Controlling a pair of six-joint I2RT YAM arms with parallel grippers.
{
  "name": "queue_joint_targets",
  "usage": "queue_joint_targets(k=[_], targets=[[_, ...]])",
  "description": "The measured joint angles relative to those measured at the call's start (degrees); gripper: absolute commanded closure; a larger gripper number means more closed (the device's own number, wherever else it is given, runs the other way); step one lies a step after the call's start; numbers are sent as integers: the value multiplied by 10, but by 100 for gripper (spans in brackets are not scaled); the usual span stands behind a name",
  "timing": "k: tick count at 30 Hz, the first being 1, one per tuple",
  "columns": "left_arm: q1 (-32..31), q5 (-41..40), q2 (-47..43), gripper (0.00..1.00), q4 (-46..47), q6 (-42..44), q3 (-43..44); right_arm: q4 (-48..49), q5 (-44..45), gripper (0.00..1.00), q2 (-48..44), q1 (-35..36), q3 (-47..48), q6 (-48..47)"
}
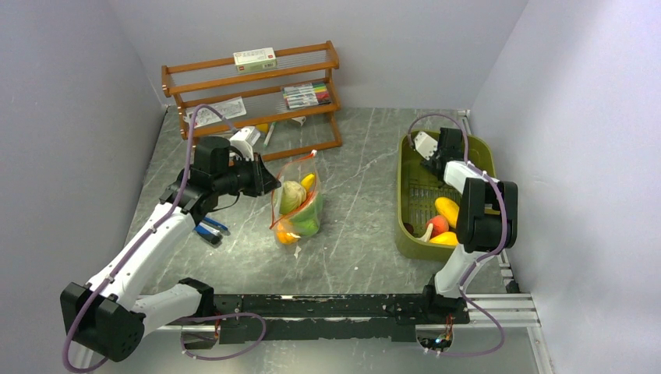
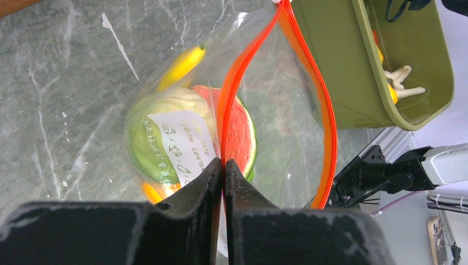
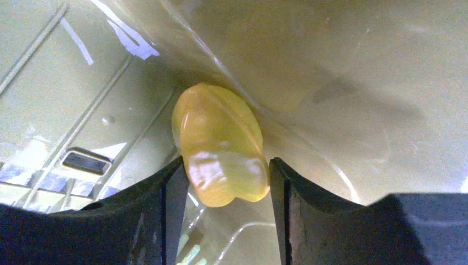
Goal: Place the food in the zip-top bag and seal the zipper
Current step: Pick up the fake fruit from the bin.
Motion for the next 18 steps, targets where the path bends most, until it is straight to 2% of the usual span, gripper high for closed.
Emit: queue_joint_targets(k=[10, 18], targets=[[0, -1, -10, 93, 0, 0, 0, -59, -2, 56, -13, 24, 19, 34], [0, -1, -21, 93, 0, 0, -8, -108, -5, 57, -65, 46, 7, 61]])
